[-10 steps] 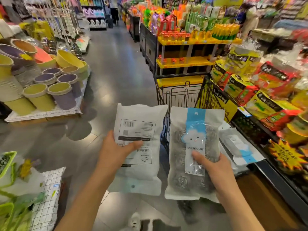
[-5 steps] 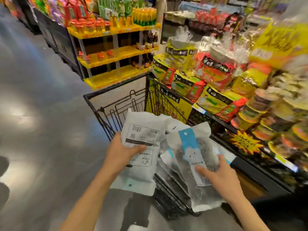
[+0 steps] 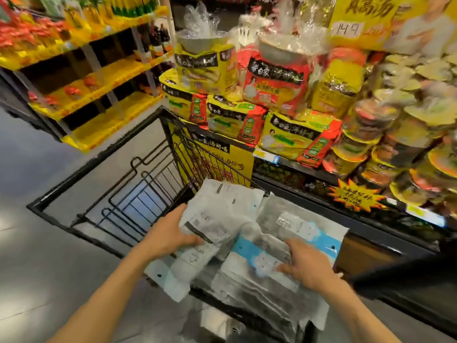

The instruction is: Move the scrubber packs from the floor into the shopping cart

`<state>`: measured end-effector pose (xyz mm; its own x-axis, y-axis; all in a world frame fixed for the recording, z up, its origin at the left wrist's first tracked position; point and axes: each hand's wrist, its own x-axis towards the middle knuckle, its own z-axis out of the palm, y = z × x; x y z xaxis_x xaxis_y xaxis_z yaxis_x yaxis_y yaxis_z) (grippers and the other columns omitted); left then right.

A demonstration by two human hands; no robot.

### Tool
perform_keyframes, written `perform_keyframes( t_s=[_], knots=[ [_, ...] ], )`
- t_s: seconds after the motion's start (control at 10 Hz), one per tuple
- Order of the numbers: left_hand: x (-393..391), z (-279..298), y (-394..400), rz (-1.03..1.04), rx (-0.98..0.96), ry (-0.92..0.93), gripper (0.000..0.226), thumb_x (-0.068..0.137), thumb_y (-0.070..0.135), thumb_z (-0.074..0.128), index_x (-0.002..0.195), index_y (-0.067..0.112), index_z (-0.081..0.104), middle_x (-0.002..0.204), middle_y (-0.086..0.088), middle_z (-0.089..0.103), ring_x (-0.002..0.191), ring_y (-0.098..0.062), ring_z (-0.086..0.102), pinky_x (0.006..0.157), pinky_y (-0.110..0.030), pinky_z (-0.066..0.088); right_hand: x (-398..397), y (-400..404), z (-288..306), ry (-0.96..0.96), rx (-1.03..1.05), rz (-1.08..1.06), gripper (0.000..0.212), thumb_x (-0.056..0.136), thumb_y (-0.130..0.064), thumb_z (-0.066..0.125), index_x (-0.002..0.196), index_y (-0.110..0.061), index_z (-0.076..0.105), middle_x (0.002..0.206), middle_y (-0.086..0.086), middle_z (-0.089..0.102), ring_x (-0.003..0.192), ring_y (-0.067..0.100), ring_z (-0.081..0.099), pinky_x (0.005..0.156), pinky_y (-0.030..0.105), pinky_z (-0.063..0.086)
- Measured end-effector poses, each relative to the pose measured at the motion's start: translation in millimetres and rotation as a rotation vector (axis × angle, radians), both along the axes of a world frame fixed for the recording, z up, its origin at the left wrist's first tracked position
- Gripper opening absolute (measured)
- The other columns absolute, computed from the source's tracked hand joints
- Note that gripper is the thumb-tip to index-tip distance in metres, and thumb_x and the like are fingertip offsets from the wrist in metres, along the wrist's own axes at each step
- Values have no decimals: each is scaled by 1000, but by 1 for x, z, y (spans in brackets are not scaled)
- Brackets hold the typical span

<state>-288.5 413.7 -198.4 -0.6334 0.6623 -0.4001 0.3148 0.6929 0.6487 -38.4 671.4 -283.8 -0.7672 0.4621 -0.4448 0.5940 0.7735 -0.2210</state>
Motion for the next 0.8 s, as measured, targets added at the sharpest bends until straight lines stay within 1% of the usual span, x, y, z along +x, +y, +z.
perform_keyframes(
  t_s=[0.1, 0.2, 0.3, 0.4, 0.5, 0.6, 0.7, 0.8],
  knots=[
    [-35, -14, 17, -192, -148, 57, 92, 60, 62, 85, 138, 33, 46, 127, 14, 65, 111, -11, 64, 89, -37, 55, -4, 6, -8, -31, 88, -9, 70, 92, -60, 58, 151, -31, 33, 142, -1, 50, 130, 25, 50, 102, 40, 39],
    [-70, -26, 41, -421, -300, 130, 106, 57, 71, 79, 149, 42, 35, 139, 11, 60, 117, -16, 61, 96, -43, 54, -1, 3, -15, -44, 105, -73, 65, 94, -51, 55, 151, -33, 32, 146, -1, 46, 133, 28, 45, 107, 43, 35],
    [-95, -38, 75, -641, -403, 165, 97, 66, 58, 85, 149, 41, 37, 144, 12, 57, 126, -17, 57, 102, -38, 49, 2, -8, -25, -22, 62, -167, 70, 86, -54, 42, 153, -35, 34, 144, -2, 49, 130, 29, 49, 106, 43, 38],
    [-111, -56, 107, -792, -457, 88, 71, 68, 40, 90, 128, 41, 51, 130, 12, 61, 121, -17, 57, 96, -35, 48, -3, -22, -23, -40, 18, -231, 72, 86, -52, 49, 154, -34, 34, 153, -5, 42, 137, 27, 43, 110, 40, 34],
    [-122, -79, 131, -875, -428, 52, 42, 76, 28, 86, 100, 39, 54, 115, 5, 62, 103, -18, 59, 77, -30, 51, -7, -37, -25, 31, 65, -294, 66, 79, -50, 58, 142, -29, 52, 148, -1, 50, 133, 31, 50, 108, 43, 40],
    [-120, -98, 140, -938, -367, 268, 50, 84, 41, 76, 129, 33, 55, 132, 1, 63, 116, -23, 58, 91, -36, 52, -11, -49, -26, 46, 120, -353, 68, 76, -56, 48, 136, -25, 56, 145, 0, 52, 135, 29, 49, 111, 44, 41],
    [-112, -120, 130, -920, -231, 393, 69, 86, 48, 68, 149, 34, 43, 150, 3, 50, 136, -24, 46, 108, -40, 42, -15, -63, -19, 83, 132, -440, 69, 78, -58, 44, 138, -26, 53, 150, -2, 48, 140, 25, 44, 116, 42, 35],
    [-105, -126, 125, -914, -109, 372, 73, 85, 47, 66, 151, 34, 40, 154, 2, 45, 140, -22, 42, 113, -41, 38, -18, -72, -9, 115, 120, -556, 68, 85, -58, 50, 145, -26, 49, 152, -3, 47, 138, 23, 45, 117, 40, 35]
  ],
)
